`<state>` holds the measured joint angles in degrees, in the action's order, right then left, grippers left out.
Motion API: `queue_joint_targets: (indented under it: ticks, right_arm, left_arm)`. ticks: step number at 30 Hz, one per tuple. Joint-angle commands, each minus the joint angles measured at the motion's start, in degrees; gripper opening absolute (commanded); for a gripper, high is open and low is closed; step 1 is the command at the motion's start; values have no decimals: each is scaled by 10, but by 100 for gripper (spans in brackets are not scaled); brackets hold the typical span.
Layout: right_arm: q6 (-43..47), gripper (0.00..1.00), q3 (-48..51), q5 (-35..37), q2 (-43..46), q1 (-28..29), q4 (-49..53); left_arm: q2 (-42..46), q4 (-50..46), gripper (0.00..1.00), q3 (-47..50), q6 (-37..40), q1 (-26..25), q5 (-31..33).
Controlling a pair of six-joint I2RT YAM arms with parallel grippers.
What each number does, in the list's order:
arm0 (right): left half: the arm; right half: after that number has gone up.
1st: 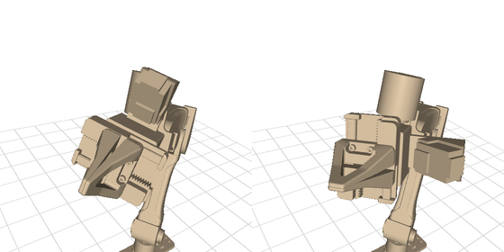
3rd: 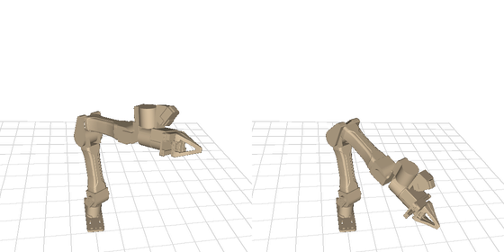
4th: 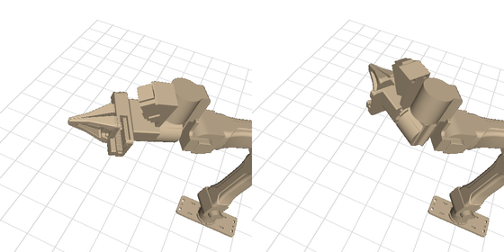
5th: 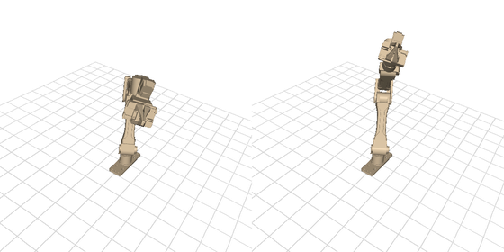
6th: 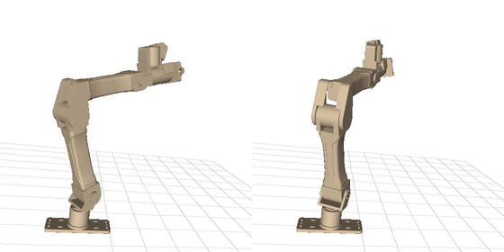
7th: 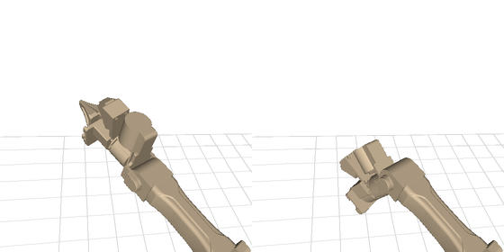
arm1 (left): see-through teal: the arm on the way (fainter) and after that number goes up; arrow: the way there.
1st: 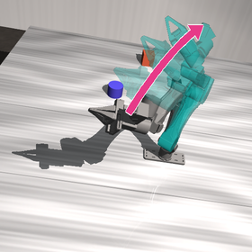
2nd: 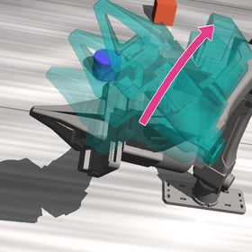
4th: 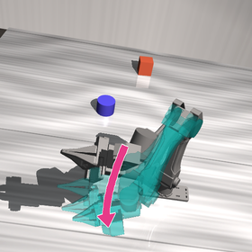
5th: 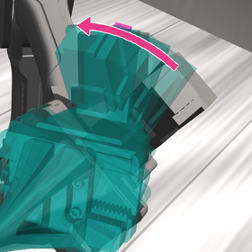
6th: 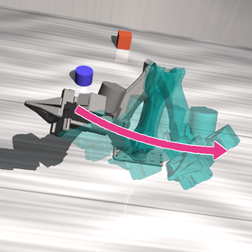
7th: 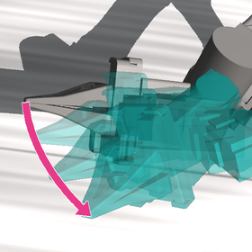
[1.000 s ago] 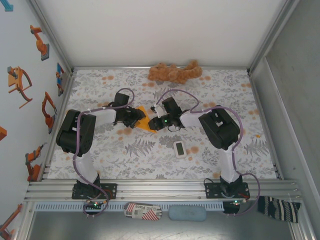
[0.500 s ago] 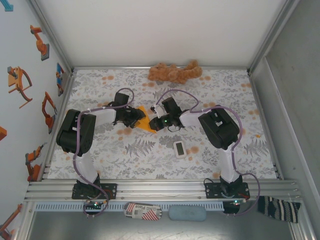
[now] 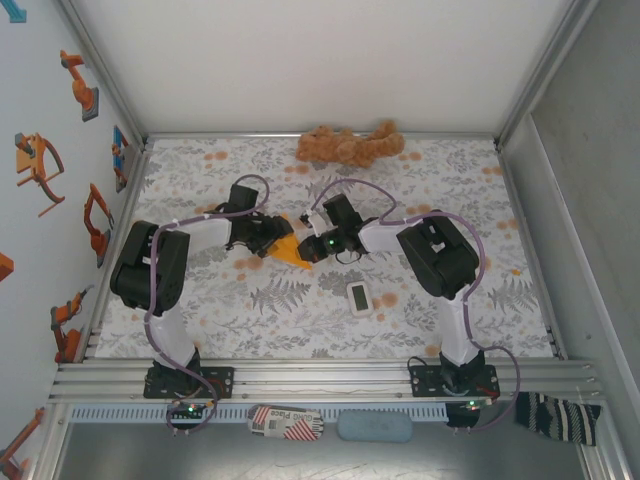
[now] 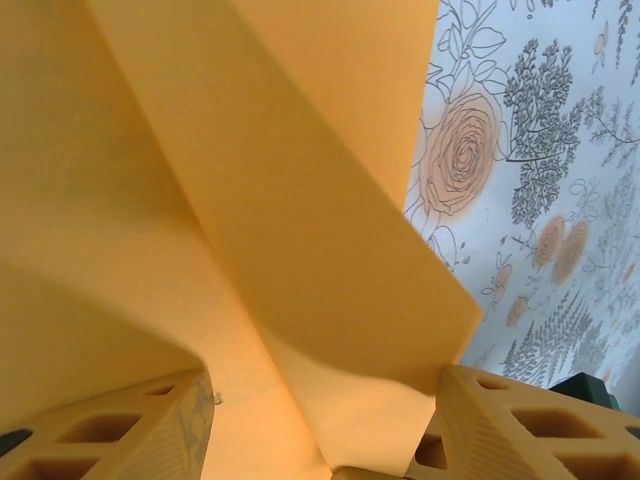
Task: Fold a paper plane with a square sheet of paper (pick it up from the middle)
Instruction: Fourth fold the wing at the center of the table.
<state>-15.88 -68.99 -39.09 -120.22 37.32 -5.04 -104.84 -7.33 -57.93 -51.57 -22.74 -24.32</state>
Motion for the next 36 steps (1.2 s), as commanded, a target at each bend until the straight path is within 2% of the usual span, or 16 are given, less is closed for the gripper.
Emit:
queue_joint_targets:
  ticks: [1, 8, 13, 19, 27, 33, 36]
  right_arm:
    - [-12, 0, -11, -17, -6, 3, 50]
    - [-33, 0, 3, -13, -3, 4, 52]
    - [-48, 0, 26, -4, 10, 3, 48]
    - [-72, 0, 67, -16, 34, -9, 34]
    - [-112, 0, 89, -41, 34, -21, 31]
    - [-128, 0, 92, -45, 28, -28, 30]
    - [-133, 0, 93, -49, 26, -31, 27]
  left_arm:
    - [64, -16, 67, 6, 21, 2, 17]
    - [128, -1, 68, 60, 13, 4, 61]
    - [156, 51, 63, 101, 1, -1, 38]
    - [166, 132, 48, 135, 0, -23, 7]
    - [113, 312, 23, 185, -49, -38, -61]
    - [70, 337, 14, 178, -46, -48, -69]
    - [57, 338, 13, 178, -44, -48, -67]
